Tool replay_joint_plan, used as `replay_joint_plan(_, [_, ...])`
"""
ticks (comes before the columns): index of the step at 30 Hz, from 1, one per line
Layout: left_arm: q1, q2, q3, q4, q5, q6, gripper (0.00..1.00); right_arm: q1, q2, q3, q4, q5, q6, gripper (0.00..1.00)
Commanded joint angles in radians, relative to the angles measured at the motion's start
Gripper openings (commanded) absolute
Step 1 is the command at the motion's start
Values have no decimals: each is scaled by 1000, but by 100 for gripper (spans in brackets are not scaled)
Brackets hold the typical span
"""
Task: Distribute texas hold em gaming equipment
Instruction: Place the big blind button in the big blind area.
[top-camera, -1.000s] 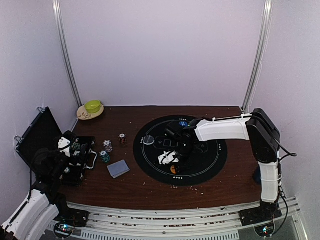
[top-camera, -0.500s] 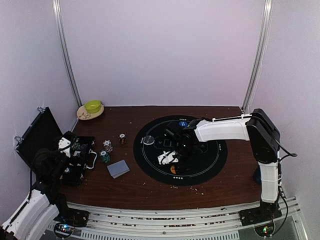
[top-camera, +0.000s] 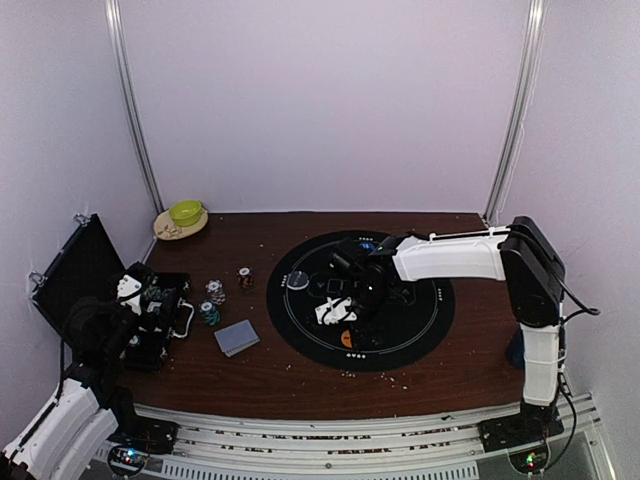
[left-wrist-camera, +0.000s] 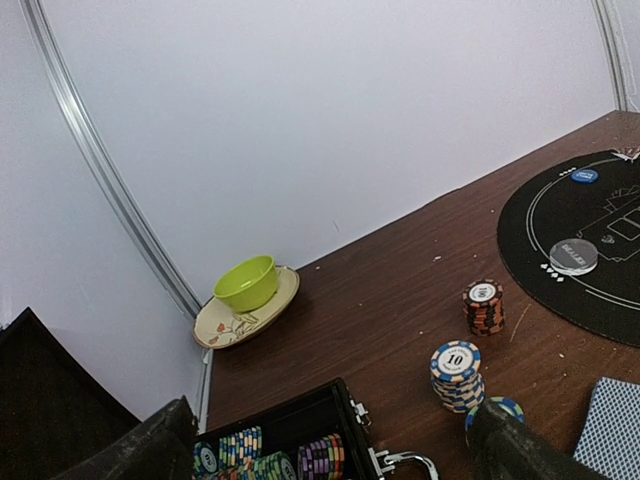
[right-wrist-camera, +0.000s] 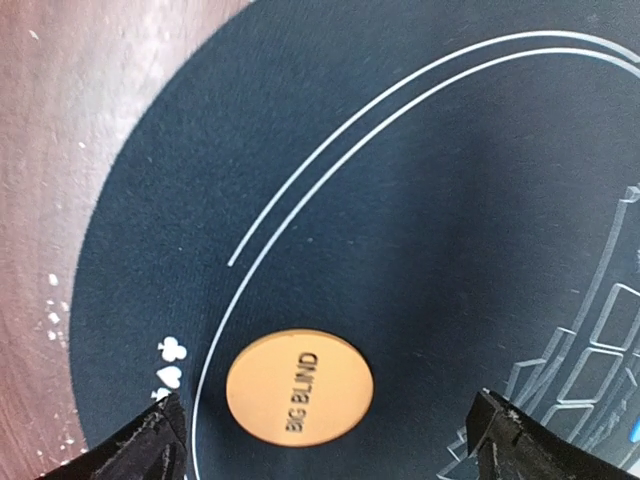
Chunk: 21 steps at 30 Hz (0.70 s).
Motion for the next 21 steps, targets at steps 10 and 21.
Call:
replay_joint_plan(10, [7,22,32,-10,30,67,98,35,-111,7,58,2,123,100])
replay_joint_plan(21, [7,131,181,-138,33,127,98,53,-115,42,149,57,270,100])
